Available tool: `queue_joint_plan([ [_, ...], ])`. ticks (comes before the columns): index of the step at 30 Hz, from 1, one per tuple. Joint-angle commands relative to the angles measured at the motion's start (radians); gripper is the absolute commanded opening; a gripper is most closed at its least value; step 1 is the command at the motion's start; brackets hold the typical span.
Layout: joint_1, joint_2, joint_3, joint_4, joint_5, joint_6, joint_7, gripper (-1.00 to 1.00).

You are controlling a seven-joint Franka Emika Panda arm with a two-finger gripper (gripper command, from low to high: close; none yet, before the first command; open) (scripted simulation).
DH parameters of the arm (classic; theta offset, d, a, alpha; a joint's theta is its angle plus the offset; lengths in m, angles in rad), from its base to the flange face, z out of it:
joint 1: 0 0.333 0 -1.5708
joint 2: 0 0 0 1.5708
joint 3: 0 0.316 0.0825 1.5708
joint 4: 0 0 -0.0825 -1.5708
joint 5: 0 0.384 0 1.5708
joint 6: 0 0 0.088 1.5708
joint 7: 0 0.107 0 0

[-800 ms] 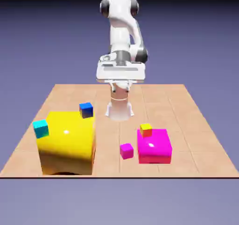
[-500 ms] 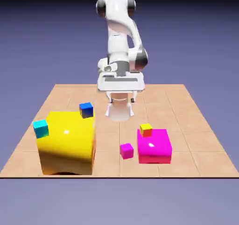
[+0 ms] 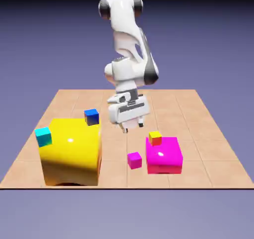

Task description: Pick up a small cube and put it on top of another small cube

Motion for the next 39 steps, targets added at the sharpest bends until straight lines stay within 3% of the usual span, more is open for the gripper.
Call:
queue_joint_plan([
  [1, 0.018, 0.014, -0.017, 0.003, 0.013, -0.008, -0.044, 0.00],
  [30, 0.543, 0.413, -0.502, 0.096, 0.390, -0.248, -1.305, 0.00],
  [39, 0.338, 0.519, -0.256, 0.132, 0.539, -0.191, -1.430, 0.00],
])
